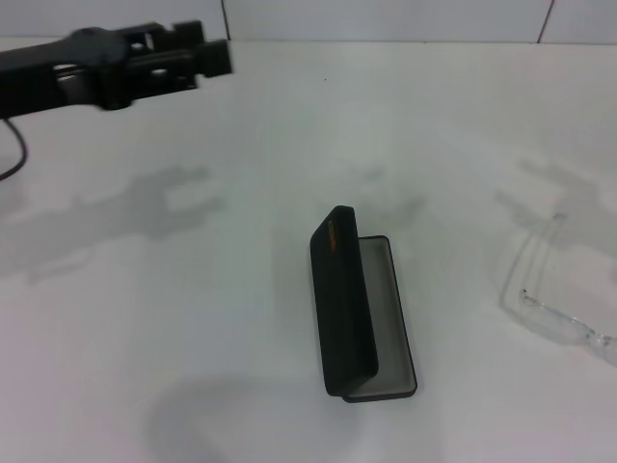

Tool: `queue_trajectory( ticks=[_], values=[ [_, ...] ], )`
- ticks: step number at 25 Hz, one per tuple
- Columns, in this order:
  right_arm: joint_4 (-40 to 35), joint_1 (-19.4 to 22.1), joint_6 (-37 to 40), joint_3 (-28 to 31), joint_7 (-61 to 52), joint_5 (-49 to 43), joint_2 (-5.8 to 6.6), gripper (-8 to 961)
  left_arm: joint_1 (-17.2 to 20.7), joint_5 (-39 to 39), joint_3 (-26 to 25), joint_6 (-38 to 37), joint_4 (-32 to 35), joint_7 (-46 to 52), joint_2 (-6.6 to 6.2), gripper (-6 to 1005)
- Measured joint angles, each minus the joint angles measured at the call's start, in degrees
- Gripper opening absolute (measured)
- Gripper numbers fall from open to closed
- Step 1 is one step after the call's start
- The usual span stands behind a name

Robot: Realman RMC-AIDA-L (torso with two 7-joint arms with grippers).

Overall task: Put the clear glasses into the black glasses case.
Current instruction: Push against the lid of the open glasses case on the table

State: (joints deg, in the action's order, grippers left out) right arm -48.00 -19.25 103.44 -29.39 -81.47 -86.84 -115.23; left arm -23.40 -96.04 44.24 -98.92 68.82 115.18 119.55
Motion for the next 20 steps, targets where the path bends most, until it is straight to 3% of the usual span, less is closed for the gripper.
queue_trajectory(
  ticks=[3,6,10,14,20],
  values=[
    [0.35,0.82,0.11,0.9,0.83,0.07,0.0,635,0.02,-5.34,6.02,4.72,7.07,10.48,0.06,681],
    [0.37,1.63,0.19,1.32,1.63,0.07,0.24,635,-1.32,-16.7,15.09,8.88,15.55,25.1,0.07,680],
    [0.44,1.89,0.48,2.31,3.46,0.0,0.93,635,-4.38,-28.53,25.97,10.51,21.77,40.71,0.07,679],
    [0.33,1.96,1.32,2.49,6.74,0.05,1.94,635,-7.77,-36.63,33.77,11.29,23.68,53.72,0.12,678],
    [0.13,0.73,2.47,3.98,9.81,0.07,3.09,636,-10.01,-35.1,36.78,11.48,20.82,57.28,1.12,677]
  ],
)
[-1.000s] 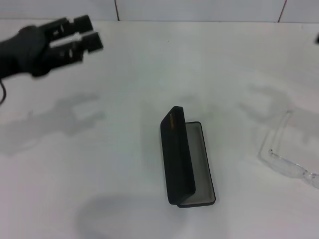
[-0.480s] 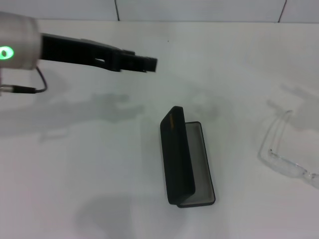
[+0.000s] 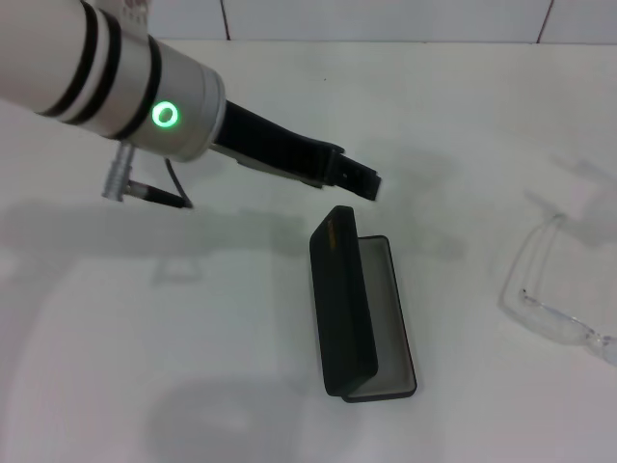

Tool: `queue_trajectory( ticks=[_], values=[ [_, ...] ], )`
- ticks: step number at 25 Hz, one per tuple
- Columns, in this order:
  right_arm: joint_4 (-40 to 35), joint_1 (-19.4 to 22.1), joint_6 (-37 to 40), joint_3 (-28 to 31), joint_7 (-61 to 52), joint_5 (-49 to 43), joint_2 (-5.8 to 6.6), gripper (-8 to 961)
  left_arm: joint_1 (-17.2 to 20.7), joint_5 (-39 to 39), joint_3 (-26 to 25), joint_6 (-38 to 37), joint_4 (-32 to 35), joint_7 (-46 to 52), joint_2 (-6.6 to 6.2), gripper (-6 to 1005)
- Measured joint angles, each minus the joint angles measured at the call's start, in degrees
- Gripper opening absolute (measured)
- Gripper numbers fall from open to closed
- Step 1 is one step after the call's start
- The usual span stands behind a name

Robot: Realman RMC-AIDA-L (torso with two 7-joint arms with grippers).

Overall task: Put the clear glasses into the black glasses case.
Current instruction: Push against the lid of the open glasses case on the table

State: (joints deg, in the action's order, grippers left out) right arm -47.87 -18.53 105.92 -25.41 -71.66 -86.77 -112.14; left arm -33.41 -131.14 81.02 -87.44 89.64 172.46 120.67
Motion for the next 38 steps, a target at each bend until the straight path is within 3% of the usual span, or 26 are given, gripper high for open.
queue_trajectory(
  ticks=[5,16,24,38],
  values=[
    [0.22,-0.6,0.71,-0.03,0.82,-0.06,0.32,636,0.13,3.74,0.3,1.51,-5.14,-0.01,-0.37,678],
    [0.39,-0.65,2.24,-0.44,0.9,-0.43,-0.11,636,1.85,3.49,1.33,1.58,-6.93,0.0,-0.61,677],
    [0.41,-0.74,2.9,-0.56,0.72,-0.45,-0.18,636,-0.74,2.61,4.39,2.01,-11.39,0.0,-0.65,677],
    [0.51,-0.79,4.4,-3.11,0.38,-2.22,-0.14,635,-0.87,1.67,5.06,2.37,-11.57,0.06,-0.58,678]
  ],
)
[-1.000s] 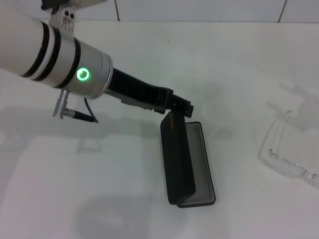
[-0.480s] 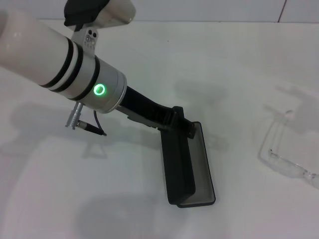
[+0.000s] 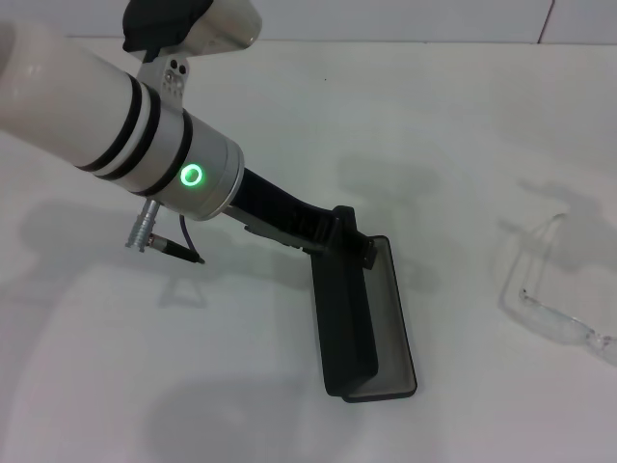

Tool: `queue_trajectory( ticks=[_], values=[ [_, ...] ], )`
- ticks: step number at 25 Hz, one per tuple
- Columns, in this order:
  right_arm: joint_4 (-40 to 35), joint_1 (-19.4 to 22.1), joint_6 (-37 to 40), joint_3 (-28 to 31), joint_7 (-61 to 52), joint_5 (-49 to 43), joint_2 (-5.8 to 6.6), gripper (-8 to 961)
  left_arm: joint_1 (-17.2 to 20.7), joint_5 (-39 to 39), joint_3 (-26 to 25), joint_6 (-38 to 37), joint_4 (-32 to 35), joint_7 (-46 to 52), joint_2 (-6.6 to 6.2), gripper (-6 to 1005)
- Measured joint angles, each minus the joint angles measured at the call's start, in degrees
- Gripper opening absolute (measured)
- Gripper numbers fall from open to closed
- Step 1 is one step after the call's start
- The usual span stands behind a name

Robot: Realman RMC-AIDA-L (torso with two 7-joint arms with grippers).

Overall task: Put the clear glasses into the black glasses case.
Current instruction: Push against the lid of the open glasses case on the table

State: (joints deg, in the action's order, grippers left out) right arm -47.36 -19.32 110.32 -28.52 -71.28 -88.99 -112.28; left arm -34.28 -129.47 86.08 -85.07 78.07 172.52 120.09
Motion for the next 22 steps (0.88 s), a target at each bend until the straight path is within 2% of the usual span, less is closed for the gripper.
queue_trajectory(
  ticks=[22],
  values=[
    [-0.01,0.29,0.73,-1.29,0.0,0.01,0.39,635,-3.17,-0.09,2.09,0.87,-4.79,0.1,0.19,678]
  ],
)
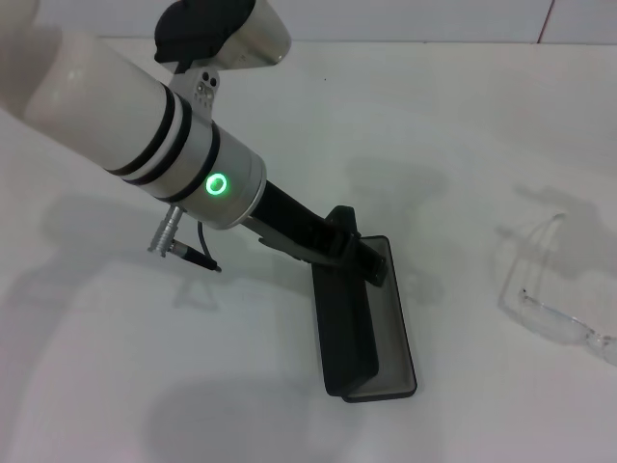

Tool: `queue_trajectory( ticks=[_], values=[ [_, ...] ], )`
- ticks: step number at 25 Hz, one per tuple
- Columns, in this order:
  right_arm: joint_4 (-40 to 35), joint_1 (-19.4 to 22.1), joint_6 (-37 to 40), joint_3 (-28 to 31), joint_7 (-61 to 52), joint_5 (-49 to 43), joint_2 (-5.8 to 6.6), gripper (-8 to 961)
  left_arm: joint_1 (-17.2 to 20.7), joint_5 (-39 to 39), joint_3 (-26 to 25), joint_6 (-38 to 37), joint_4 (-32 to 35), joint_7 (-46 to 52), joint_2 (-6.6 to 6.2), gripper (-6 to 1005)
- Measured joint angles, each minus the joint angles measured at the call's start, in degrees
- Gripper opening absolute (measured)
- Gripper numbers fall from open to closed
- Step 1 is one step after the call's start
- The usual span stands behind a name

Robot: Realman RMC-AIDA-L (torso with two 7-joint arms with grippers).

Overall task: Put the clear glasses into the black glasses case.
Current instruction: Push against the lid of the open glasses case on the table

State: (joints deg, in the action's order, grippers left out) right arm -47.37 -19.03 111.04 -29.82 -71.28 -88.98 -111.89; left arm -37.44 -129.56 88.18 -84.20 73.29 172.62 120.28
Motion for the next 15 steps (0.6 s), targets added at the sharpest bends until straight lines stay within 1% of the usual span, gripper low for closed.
queue_trajectory(
  ticks=[15],
  values=[
    [0.0,0.36,0.91,0.03,0.06,0.04,-0.14,635,0.31,-0.11,0.77,0.0,-0.25,-0.02,-0.08,677]
  ],
)
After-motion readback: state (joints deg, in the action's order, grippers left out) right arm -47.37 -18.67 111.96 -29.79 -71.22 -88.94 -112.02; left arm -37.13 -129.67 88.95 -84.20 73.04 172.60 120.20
